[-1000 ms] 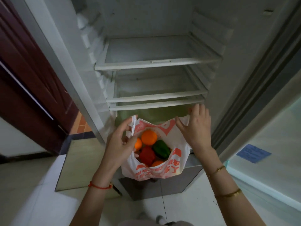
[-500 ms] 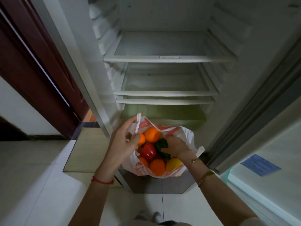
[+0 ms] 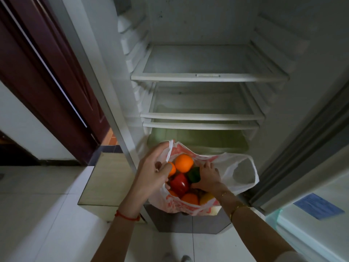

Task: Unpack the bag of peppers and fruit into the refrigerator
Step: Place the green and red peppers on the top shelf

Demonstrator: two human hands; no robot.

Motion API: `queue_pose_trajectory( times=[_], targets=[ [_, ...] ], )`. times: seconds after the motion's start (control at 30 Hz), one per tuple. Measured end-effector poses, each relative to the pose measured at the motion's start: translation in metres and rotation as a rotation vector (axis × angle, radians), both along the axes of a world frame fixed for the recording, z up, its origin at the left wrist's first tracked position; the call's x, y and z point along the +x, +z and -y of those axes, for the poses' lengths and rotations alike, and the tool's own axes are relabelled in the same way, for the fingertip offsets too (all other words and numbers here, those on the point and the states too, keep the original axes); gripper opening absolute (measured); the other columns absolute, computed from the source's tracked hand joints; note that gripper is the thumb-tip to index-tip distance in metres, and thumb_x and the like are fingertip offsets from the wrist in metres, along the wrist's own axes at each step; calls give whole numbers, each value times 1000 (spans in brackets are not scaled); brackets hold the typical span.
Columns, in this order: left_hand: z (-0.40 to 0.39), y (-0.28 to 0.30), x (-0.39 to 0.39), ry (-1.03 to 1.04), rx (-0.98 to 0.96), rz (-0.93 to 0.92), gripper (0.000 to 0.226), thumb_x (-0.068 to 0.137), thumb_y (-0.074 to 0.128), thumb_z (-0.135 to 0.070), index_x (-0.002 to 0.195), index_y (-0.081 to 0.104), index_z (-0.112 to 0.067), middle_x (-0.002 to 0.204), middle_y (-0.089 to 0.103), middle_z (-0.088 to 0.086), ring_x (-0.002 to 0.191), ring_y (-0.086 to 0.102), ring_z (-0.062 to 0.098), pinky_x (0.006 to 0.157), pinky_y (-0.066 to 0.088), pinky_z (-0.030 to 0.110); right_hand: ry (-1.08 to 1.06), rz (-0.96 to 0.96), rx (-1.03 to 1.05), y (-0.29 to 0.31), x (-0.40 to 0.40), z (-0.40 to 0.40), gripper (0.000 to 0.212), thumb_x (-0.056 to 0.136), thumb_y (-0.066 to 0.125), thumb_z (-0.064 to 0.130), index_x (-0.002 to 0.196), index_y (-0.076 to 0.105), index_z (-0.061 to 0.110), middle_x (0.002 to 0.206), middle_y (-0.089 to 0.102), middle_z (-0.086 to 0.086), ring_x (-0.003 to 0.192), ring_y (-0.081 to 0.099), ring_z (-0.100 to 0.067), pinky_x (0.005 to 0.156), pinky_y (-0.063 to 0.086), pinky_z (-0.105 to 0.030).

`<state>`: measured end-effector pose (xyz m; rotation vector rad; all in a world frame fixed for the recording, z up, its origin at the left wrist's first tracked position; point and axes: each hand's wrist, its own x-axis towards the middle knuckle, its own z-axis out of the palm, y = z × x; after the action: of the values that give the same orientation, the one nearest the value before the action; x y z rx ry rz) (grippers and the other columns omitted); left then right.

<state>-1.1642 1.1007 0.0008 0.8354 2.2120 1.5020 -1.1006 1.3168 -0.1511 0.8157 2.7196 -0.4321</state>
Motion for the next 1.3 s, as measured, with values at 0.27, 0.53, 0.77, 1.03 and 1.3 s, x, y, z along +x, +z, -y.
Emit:
queue_pose_trajectory(
  times=[0.27, 0.53, 0.77, 1.03, 1.3],
  targets=[
    [-8, 3, -10, 9, 3, 45, 54, 92, 57, -8, 139, 46, -32, 127, 58, -11, 77, 64, 6, 62, 51, 17, -53, -215, -389, 61, 10, -9, 79, 68, 80, 36, 134, 42, 12, 131, 45, -6, 120, 49, -21, 99, 46, -31],
    [-20, 7, -22, 4, -9, 108, 54, 90, 61, -19, 139, 46, -35, 140, 53, -6, 107, 64, 26, 84, 53, 28, -9, -733, -902, 201, 16, -3, 62, 70, 77, 14, 126, 50, 12, 115, 64, -3, 99, 68, -10, 79, 56, -24],
    [-25, 5, -30, -5, 39, 179, 60, 78, 61, -27, 135, 49, -42, 141, 53, -7, 112, 64, 21, 92, 55, 47, -1, -1152, -607, 289, -71, -13, 73, 77, 79, 9, 136, 36, 8, 132, 49, -4, 115, 59, -17, 93, 55, -26],
    [-27, 3, -41, 5, 54, 206, 61, 80, 57, -13, 134, 52, -39, 138, 55, -8, 121, 58, 16, 96, 54, 46, 65, -1091, -331, 301, -175, -19, 80, 70, 83, 20, 134, 38, 4, 132, 50, -11, 119, 53, -24, 98, 50, -38],
    [-28, 4, -43, -7, 93, 212, 60, 81, 56, -12, 132, 52, -44, 135, 58, -9, 95, 65, 43, 80, 58, 54, 84, -1010, -279, 294, -194, -19, 80, 75, 82, 23, 138, 37, 3, 134, 53, -12, 119, 55, -26, 88, 47, -26]
  ],
)
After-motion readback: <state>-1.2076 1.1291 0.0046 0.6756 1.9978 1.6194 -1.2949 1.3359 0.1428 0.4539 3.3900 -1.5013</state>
